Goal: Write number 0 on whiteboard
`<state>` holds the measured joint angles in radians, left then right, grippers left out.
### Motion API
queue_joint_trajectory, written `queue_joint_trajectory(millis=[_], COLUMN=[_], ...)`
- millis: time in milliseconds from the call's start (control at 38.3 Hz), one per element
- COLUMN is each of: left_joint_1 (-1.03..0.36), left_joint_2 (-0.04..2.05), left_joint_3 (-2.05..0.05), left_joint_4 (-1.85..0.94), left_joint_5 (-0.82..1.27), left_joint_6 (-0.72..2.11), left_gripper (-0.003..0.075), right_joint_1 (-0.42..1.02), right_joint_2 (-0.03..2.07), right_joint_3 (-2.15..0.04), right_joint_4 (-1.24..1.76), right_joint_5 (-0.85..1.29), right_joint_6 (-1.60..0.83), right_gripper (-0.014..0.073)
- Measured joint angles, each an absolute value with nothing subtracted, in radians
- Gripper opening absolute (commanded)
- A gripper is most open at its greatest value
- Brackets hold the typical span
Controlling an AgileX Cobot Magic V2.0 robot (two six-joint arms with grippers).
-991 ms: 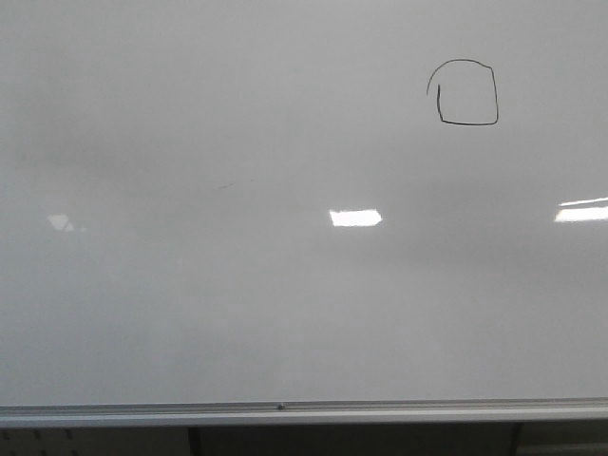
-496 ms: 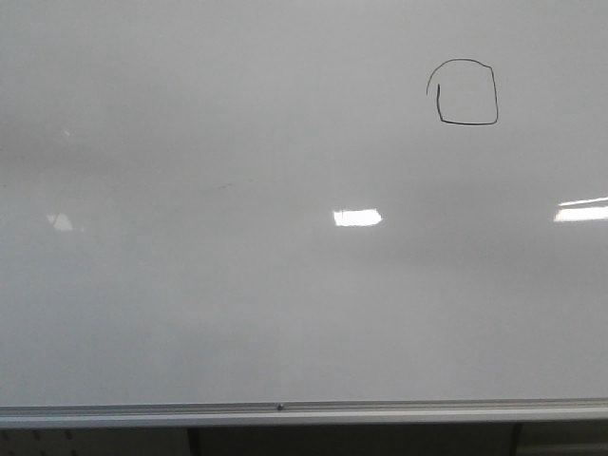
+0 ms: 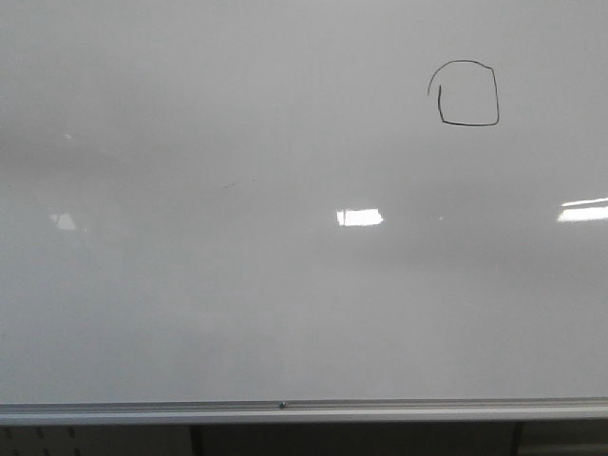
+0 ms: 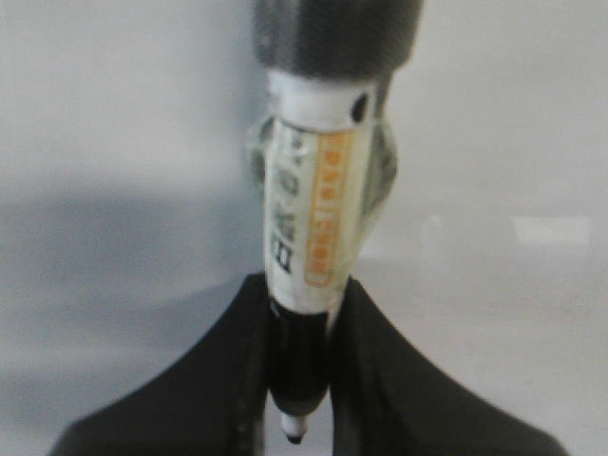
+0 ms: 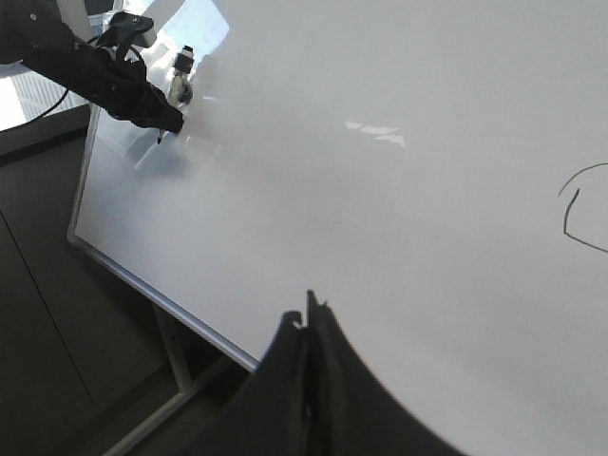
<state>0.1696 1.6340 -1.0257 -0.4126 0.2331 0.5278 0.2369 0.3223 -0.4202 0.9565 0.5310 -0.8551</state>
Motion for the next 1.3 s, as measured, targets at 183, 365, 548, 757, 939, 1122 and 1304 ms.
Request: queue_joint_trajectory(millis=[183, 365, 548, 757, 939, 1122, 1304], left_joint_1=[0.167, 0.167, 0.169, 0.167, 0.163, 0.161, 0.161], left_joint_2=[1.638, 1.638, 1.642, 1.622, 1.506, 1.333, 1.143], left_joint_3=[-1.026, -1.026, -1.026, -1.026, -1.026, -1.024, -0.964], left_joint_4=[-0.413, -0.413, -0.409, -0.389, -0.363, -0.361, -0.365], left_joint_5=[0.226, 0.22, 0.222, 0.251, 0.332, 0.421, 0.454], left_joint_6=[0.528, 0.528, 0.528, 0.528, 0.528, 0.528, 0.528], left_gripper=[0.0138, 0.0368, 0.0545, 0.0599, 0.0596, 0.0491, 0.0265], right_joint_1=[0.237, 0.237, 0.237, 0.237, 0.237, 0.237, 0.237], right_joint_2=[0.322, 0.322, 0.322, 0.322, 0.322, 0.322, 0.322], right_joint_3=[-0.42, -0.42, -0.42, -0.42, -0.42, -0.42, -0.42], right_joint_4=[0.956, 0.956, 0.956, 0.956, 0.956, 0.956, 0.956], right_joint_5=[0.531, 0.531, 0.531, 0.531, 0.519, 0.45, 0.393], right_joint_6=[-0.855, -0.855, -0.858, -0.858, -0.858, -0.858, -0.858], right_gripper=[-0.007, -0.007, -0.007, -0.007, -0.007, -0.007, -0.007])
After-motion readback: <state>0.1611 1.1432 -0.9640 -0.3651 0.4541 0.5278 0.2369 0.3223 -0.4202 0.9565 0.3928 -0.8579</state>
